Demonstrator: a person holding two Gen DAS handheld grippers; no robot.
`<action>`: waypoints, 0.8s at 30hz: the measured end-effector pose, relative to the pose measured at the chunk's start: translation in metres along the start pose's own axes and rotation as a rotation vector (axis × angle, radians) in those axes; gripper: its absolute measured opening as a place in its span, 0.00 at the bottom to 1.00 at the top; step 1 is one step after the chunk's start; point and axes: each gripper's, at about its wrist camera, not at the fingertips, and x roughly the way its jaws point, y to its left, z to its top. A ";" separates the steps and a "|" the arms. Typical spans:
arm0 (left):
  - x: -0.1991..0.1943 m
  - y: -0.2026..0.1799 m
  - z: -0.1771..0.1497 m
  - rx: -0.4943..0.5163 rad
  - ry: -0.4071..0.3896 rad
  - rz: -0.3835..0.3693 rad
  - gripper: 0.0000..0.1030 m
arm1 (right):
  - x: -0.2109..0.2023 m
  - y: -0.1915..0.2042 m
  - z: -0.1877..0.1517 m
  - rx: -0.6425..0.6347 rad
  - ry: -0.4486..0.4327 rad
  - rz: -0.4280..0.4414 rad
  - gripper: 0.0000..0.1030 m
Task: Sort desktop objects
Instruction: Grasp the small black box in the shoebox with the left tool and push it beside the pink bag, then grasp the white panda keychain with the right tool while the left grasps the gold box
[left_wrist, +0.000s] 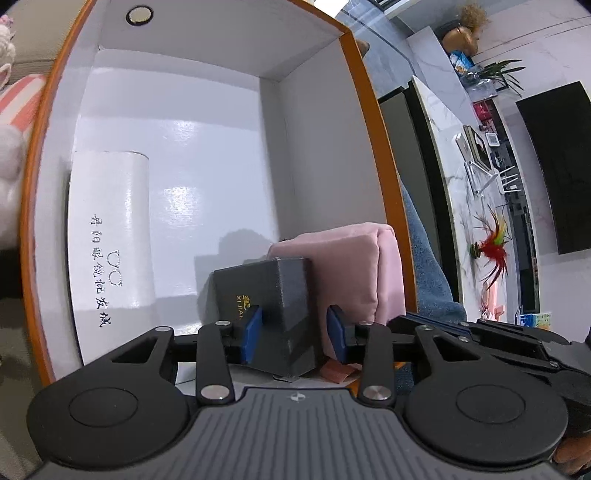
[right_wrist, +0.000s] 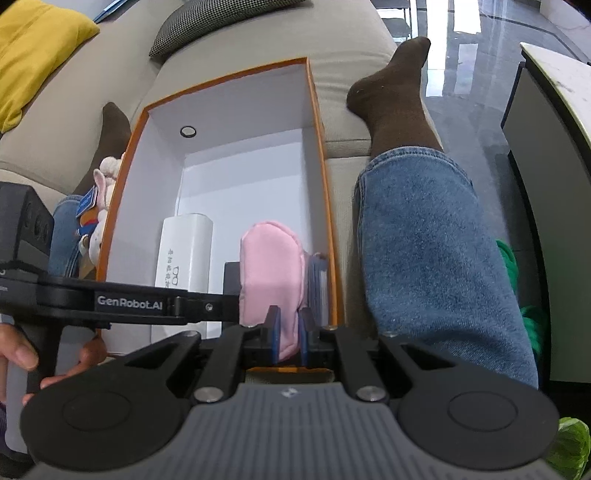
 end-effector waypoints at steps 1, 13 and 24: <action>-0.001 0.000 0.000 0.003 0.001 0.001 0.42 | -0.001 0.001 0.000 -0.005 0.001 0.003 0.11; -0.012 -0.018 -0.004 0.087 -0.047 0.080 0.43 | -0.019 0.011 0.000 -0.034 -0.044 -0.014 0.17; -0.074 -0.027 -0.018 0.204 -0.168 0.136 0.43 | -0.039 0.041 0.002 -0.144 -0.125 -0.016 0.18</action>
